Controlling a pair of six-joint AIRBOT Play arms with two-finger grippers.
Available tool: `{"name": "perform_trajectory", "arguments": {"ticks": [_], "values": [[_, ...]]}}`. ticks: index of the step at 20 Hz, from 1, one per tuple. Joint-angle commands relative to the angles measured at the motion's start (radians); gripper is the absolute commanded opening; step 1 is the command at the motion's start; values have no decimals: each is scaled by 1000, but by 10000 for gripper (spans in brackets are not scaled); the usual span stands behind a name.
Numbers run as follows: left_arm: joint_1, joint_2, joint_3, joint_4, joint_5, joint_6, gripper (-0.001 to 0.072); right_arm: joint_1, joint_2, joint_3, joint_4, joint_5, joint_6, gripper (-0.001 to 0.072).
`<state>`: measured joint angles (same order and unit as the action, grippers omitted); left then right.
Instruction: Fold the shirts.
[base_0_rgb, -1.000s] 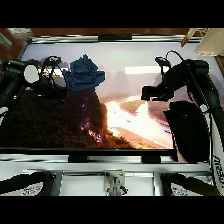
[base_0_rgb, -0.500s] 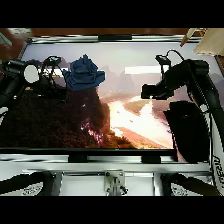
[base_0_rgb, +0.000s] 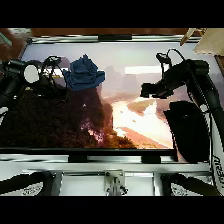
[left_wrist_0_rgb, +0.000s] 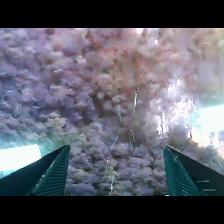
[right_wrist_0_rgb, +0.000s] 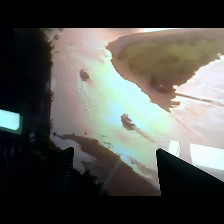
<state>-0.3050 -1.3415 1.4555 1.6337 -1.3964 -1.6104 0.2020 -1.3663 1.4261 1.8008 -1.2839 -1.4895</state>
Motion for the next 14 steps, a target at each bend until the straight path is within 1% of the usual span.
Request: {"name": "perform_trajectory", "arguments": {"ticks": [1, 14], "values": [[-1, -1, 0, 0, 0, 0, 676, 1, 0, 1, 0, 2, 0, 627], [-1, -7, 0, -3, 34, 0, 668, 1, 0, 1, 0, 2, 0, 627]]}}
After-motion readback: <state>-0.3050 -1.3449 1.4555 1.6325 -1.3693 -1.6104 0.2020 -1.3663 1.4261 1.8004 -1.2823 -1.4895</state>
